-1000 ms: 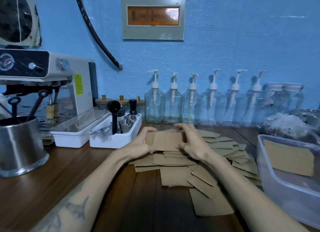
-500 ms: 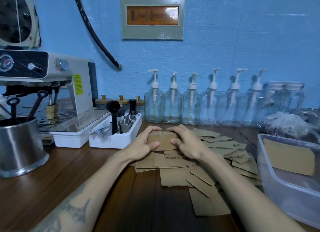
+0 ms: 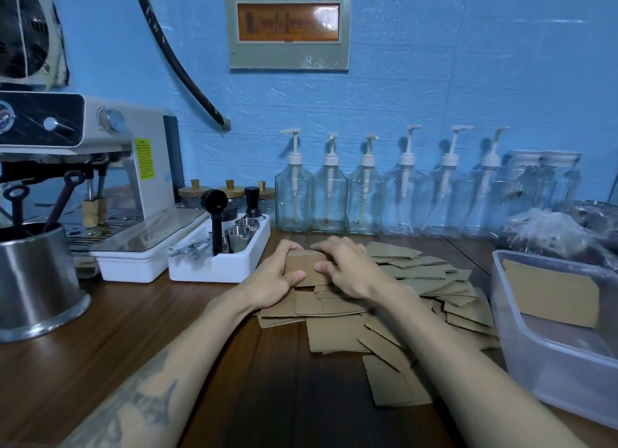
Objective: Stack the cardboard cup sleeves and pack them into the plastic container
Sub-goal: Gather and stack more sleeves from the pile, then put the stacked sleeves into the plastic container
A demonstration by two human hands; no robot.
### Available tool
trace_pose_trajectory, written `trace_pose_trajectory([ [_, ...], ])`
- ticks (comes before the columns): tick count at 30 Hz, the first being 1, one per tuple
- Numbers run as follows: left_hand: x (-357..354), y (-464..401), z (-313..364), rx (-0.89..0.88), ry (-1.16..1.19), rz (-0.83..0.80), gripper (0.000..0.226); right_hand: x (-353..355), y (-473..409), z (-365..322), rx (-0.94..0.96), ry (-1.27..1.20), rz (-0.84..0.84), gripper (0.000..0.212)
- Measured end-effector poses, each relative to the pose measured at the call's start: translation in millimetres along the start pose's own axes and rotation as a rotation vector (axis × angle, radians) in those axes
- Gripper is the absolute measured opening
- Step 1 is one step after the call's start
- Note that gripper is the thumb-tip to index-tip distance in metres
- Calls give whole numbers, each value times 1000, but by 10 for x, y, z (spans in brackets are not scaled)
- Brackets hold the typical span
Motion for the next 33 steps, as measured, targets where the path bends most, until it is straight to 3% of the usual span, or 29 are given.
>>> trace_pose_trajectory([
  [9,98,17,130,-3,200,152,43,292,11,-52,-26,-125,81,28],
  [15,74,88,386,32,281,87,77,826,153,-43,-105,-141,157,22],
  [18,-19,113,611,28,272,42,82,1157,306,-14,-133,-129,213,24],
  [21,-192,138,841,-3,245,8,70,1481,503,102,-178,-112,245,23],
  [26,-574,150,1306,-93,227,29,27,1986,899,456,-298,-29,296,24],
  [33,-1224,115,1701,-77,269,-24,14,2365,1462,970,-474,81,295,23],
])
Point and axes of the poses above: each hand's wrist, its own y-axis away from the middle knuckle, its own x-axis out of the back of the hand, z = x × y, the point moved 5 cm from there along -y, towards the middle knuckle, and after that the axes turned 10 degrees about z, right-handed, at the moved point
